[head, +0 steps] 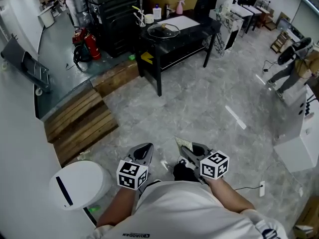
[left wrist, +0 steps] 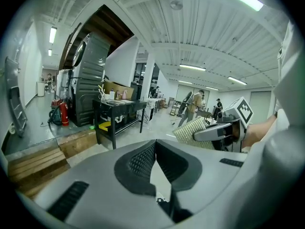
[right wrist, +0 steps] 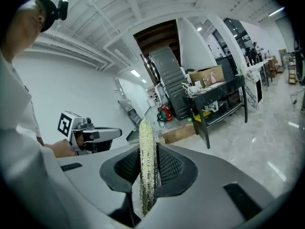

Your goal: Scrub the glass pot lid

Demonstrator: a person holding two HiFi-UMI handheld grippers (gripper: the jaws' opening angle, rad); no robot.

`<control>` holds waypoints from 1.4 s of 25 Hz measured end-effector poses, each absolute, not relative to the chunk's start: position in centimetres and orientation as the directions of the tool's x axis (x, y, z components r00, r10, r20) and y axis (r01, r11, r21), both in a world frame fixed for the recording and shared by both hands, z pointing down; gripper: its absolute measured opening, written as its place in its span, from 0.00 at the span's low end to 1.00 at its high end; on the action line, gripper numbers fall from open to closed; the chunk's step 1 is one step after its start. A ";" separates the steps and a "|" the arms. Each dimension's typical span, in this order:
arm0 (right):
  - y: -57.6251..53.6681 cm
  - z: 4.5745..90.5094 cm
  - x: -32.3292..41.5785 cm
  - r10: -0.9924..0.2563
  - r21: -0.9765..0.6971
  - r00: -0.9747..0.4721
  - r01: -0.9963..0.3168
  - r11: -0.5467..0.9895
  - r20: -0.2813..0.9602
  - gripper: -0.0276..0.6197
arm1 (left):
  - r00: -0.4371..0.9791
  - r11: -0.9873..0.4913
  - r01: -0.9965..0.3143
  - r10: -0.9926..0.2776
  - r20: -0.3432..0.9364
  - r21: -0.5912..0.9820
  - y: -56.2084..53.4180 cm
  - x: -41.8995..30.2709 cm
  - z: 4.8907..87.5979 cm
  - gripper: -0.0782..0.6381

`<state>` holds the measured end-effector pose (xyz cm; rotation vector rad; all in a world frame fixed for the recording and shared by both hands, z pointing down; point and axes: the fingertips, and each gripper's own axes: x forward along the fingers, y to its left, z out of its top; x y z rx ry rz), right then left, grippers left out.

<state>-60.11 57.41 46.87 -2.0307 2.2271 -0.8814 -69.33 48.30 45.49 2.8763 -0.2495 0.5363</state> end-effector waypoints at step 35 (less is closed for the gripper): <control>41.5 45.4 -20.8 -0.936 -0.382 -0.127 -0.924 -0.008 0.328 0.17 | 0.922 -0.974 -0.187 -0.127 0.366 0.132 32.1 -29.8 42.0 0.13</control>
